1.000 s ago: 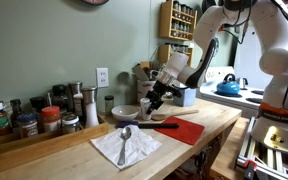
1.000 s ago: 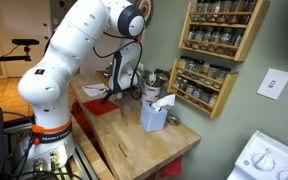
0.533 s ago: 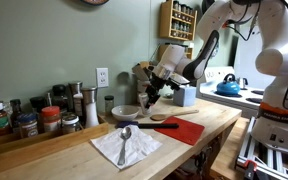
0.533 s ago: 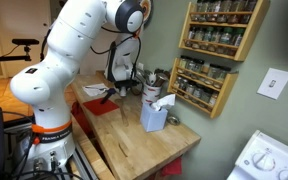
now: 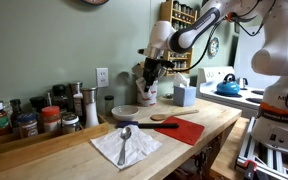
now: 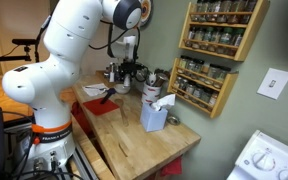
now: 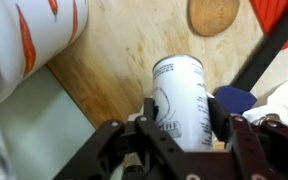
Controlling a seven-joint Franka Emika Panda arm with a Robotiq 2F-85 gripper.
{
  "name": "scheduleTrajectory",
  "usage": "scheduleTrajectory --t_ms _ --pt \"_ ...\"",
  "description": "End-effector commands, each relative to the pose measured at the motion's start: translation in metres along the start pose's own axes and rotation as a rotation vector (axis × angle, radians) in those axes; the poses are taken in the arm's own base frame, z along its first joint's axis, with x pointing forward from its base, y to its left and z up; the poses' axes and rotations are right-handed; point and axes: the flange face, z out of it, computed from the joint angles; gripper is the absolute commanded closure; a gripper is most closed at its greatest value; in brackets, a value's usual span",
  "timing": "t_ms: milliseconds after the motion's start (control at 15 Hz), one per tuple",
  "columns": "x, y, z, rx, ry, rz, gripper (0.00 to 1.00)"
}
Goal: Use the bottle to push the bowl to the left then put some contents of the bottle in the bowl
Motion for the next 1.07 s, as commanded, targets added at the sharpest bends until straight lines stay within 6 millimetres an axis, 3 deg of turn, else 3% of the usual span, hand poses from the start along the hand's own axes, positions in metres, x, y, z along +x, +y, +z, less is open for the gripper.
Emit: scheduleTrajectory --t_ms 0,333,600,667,800,867,1000 --pt "0.016 0.002 -0.029 0.006 -0.113 -0.024 0.69" --pt "0.036 -0.016 -0.046 -0.005 -0.263 -0.077 0.69" --pt "0.05 -0.034 -0.044 0.01 -0.338 -0.141 0.69" --pt "0.056 -0.038 -0.053 -0.002 -0.345 -0.151 0.69" --pt "0.064 -0.038 -0.053 -0.005 -0.362 -0.161 0.69" --pt "0.066 -0.038 -0.041 -0.012 -0.394 -0.17 0.69" --pt "0.075 -0.037 -0.045 -0.041 -0.421 -0.184 0.69"
